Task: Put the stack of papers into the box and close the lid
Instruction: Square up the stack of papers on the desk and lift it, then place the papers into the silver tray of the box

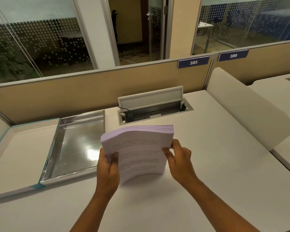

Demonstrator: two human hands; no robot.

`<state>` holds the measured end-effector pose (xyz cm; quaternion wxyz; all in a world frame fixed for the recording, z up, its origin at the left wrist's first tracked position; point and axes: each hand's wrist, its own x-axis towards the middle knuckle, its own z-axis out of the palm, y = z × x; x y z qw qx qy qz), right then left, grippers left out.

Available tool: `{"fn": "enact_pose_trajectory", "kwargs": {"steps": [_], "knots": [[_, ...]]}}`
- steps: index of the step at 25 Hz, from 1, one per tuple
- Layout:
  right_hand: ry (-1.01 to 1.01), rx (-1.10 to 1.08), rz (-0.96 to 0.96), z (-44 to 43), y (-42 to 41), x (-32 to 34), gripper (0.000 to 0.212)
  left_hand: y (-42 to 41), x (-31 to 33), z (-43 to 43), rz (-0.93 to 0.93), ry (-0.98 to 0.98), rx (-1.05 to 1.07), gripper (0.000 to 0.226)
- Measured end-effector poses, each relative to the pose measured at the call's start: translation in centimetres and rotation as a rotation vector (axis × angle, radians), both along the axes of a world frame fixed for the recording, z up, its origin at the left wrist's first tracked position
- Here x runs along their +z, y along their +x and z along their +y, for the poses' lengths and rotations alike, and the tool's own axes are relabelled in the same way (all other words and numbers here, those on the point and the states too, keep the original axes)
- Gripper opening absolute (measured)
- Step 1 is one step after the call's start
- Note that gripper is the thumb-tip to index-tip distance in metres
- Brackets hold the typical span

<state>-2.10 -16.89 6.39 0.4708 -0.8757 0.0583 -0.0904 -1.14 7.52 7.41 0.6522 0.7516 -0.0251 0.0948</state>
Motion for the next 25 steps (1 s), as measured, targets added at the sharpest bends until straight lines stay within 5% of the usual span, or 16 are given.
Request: {"fn": "enact_pose_trajectory", "kwargs": {"steps": [5,8,20,25], "knots": [[0.004,0.026,-0.02,0.6,-0.3,-0.7,0.041,-0.6,-0.4,1.0,0.029,-0.067,0.007,0.042],[-0.007,0.051,-0.007,0.7,-0.3,-1.8,0.03,-0.7,-1.4,0.8,0.047,-0.071,-0.002,0.039],[-0.082,0.046,0.017,1.4,-1.3,-6.6,0.024,-2.9,-8.9,0.4,0.078,0.262,0.026,0.062],[-0.046,0.06,0.087,1.1,-0.2,-6.4,0.012,-2.1,-7.9,1.6,0.095,0.282,0.044,0.038]]}}
